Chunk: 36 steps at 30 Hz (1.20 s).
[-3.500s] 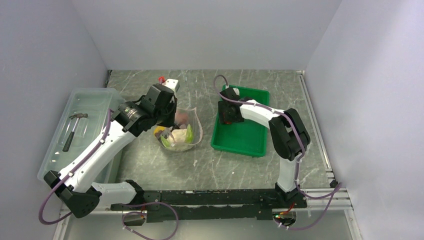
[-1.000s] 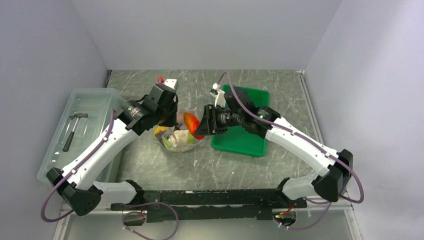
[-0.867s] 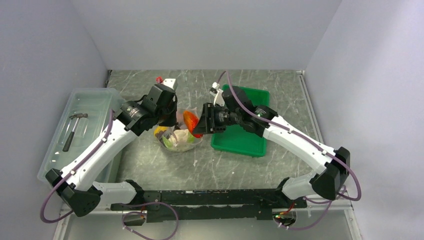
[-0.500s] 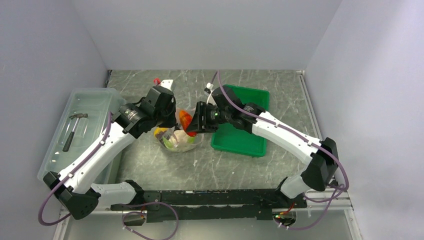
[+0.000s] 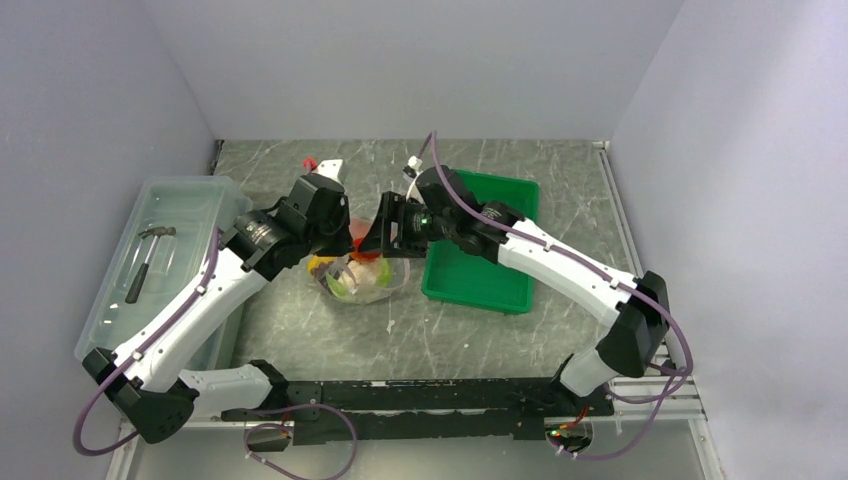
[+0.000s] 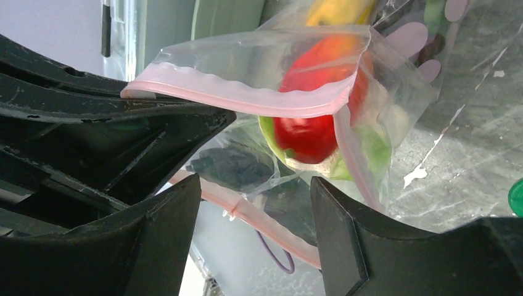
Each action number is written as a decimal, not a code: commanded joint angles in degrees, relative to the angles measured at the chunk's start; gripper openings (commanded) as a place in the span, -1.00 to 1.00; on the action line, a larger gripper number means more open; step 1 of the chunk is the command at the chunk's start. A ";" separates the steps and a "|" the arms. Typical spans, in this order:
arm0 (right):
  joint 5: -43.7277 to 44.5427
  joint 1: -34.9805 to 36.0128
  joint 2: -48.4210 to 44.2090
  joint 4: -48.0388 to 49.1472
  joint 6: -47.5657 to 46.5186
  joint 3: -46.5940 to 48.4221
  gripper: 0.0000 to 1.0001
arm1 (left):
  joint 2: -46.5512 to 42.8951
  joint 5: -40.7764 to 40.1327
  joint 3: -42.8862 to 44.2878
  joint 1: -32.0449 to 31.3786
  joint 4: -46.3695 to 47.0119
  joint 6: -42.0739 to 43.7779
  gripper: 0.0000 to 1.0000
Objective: Place the food in the zip-top bag and seal the zipper
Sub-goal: Place the fake fruit in the zipper food storage bag.
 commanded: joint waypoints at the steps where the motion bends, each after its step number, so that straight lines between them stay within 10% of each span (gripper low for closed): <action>1: 2.07 0.51 -1.86 1.33 0.16 2.40 0.38 | -1.91 0.54 0.14 -0.07 2.98 -1.66 -1.00; 19: 11.80 4.95 -17.13 -3.76 -11.96 -4.32 0.36 | -1.63 0.04 1.26 -0.12 5.21 -5.95 -1.00; 36: 42.56 22.01 -14.60 -7.88 -14.75 -1.33 0.34 | -5.93 -4.76 2.48 -0.09 8.85 -14.48 -1.00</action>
